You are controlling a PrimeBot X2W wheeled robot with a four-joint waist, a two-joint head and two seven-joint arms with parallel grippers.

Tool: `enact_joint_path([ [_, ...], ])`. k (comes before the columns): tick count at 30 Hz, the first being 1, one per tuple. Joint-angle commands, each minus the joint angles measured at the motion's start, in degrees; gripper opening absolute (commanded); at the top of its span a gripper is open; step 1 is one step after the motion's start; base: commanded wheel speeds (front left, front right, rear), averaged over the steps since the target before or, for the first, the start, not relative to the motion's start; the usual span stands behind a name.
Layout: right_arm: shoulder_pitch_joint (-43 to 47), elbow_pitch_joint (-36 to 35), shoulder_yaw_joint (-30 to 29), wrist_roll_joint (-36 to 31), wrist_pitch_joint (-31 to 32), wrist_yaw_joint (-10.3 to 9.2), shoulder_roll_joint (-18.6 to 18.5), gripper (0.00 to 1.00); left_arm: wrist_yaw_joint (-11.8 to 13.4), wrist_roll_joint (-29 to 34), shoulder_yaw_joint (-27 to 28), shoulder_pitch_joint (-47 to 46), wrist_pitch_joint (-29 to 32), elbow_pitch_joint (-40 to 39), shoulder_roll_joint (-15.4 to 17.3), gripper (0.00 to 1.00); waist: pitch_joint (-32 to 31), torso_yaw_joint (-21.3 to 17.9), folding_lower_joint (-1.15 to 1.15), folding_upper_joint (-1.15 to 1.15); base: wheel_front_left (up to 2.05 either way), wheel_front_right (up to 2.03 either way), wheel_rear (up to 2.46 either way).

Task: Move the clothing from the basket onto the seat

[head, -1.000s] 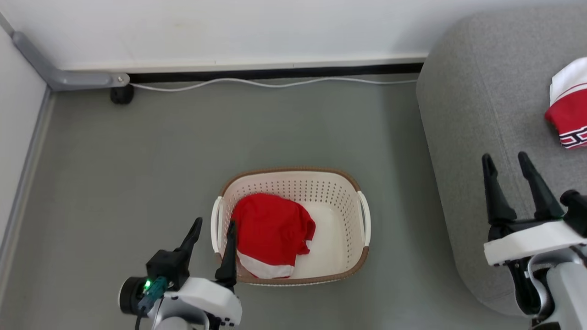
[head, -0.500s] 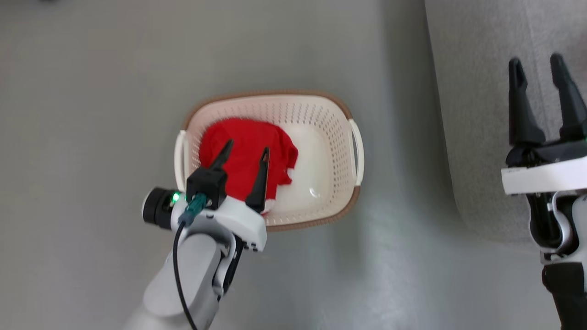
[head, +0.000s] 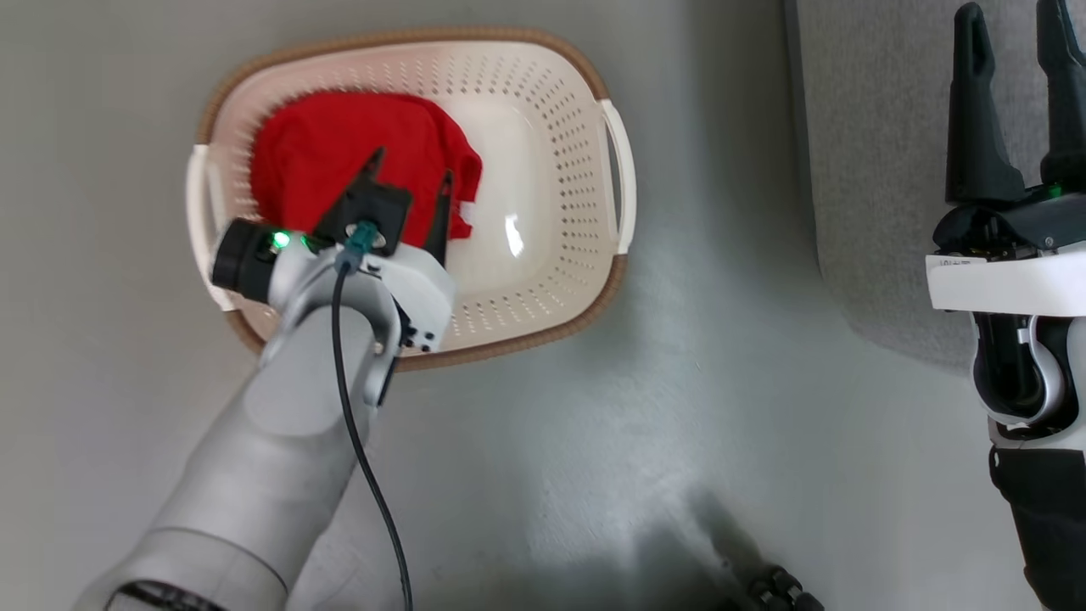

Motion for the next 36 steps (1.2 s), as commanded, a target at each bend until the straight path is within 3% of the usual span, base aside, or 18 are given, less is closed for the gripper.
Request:
enact_joint_path([
  [1, 0.6, -2.0, 0.8, 0.7, -0.3, 0.18, 0.0, 1.00, 0.7, 0.6, 0.9, -1.6, -0.3, 1.3, 0.6, 1.00, 2.9, -2.3, 0.00, 0.00, 0.00, 0.00, 0.00],
  [11, -0.1, -2.6, 1.7, 1.6, -0.3, 0.18, 1.3, 1.00, 5.0, 3.4, -0.7, -12.1, 2.8, 15.4, 1.3, 1.00, 6.6, -4.2, 0.00, 0.00, 0.00, 0.00, 0.00],
  [23, -0.9, -3.2, 2.7, 2.7, -0.3, 0.18, 2.6, 1.00, 5.5, 7.8, -6.2, -16.8, 13.7, 18.0, 3.2, 1.00, 9.3, -6.7, 0.00, 0.00, 0.00, 0.00, 0.00],
  [29, -1.3, -3.4, 3.2, 3.5, -0.3, 0.18, 3.6, 1.00, 4.7, 9.1, -8.6, -17.9, 17.7, 18.2, 2.6, 1.00, 11.1, -8.2, 0.00, 0.00, 0.00, 0.00, 0.00],
  [36, -1.9, -3.8, 4.0, 4.2, -0.3, 0.18, 4.7, 1.00, 5.8, 9.2, -9.6, -17.8, 21.2, 18.3, 2.5, 1.00, 12.6, -10.1, 0.00, 0.00, 0.00, 0.00, 0.00],
])
